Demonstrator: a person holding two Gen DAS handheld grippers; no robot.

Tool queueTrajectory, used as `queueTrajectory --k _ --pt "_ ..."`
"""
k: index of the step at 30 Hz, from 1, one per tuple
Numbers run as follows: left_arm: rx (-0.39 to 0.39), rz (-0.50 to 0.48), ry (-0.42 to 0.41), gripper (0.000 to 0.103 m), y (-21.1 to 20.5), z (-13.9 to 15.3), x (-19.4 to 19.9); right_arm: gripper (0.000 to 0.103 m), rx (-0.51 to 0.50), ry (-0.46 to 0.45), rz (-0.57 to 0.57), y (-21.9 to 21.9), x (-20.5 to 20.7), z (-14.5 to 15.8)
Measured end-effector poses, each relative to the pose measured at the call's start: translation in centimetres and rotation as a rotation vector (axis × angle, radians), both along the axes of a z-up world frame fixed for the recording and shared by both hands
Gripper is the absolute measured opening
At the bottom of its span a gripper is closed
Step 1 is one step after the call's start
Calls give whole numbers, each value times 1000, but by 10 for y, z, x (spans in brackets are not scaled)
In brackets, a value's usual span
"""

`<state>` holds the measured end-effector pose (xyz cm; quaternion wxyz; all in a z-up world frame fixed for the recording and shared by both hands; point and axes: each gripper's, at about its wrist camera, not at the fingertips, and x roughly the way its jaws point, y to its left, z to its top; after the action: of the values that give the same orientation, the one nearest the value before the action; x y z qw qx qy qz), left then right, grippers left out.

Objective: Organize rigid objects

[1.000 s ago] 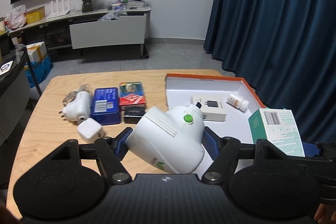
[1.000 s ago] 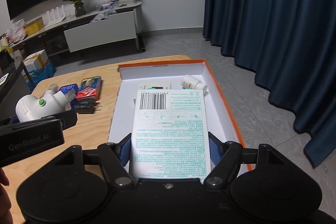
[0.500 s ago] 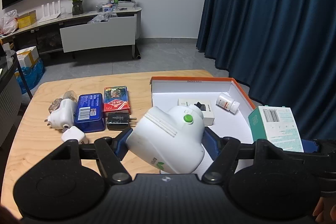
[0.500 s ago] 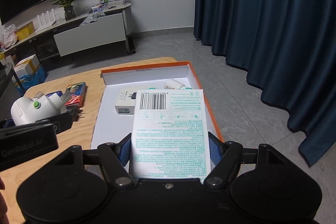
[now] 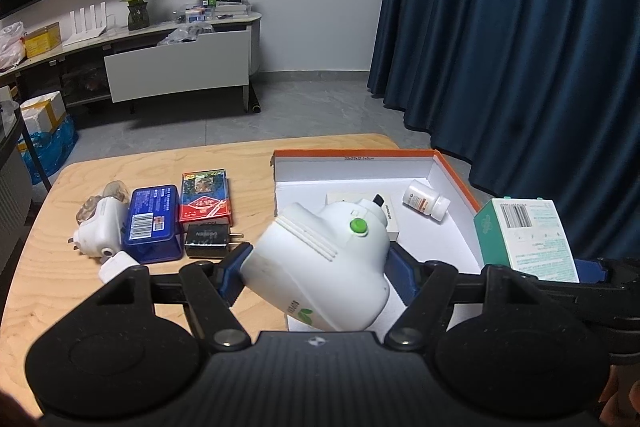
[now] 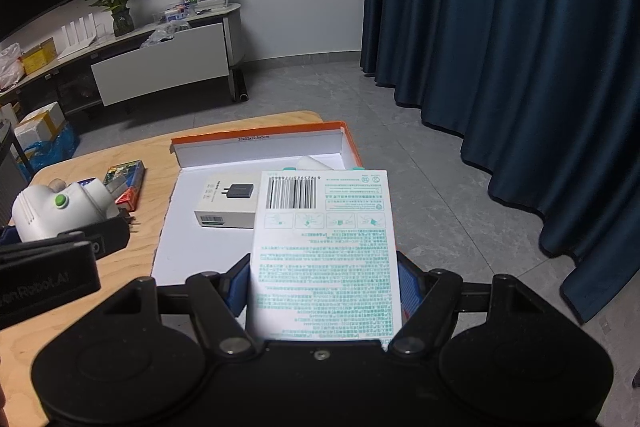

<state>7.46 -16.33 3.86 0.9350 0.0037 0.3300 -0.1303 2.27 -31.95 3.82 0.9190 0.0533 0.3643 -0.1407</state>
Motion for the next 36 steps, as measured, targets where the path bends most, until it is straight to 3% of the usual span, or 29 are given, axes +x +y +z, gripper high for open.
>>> queueTrajectory --k 36 --pt "15 -31 16 72 -21 -8 23 84 -20 18 -5 -20 38 -6"
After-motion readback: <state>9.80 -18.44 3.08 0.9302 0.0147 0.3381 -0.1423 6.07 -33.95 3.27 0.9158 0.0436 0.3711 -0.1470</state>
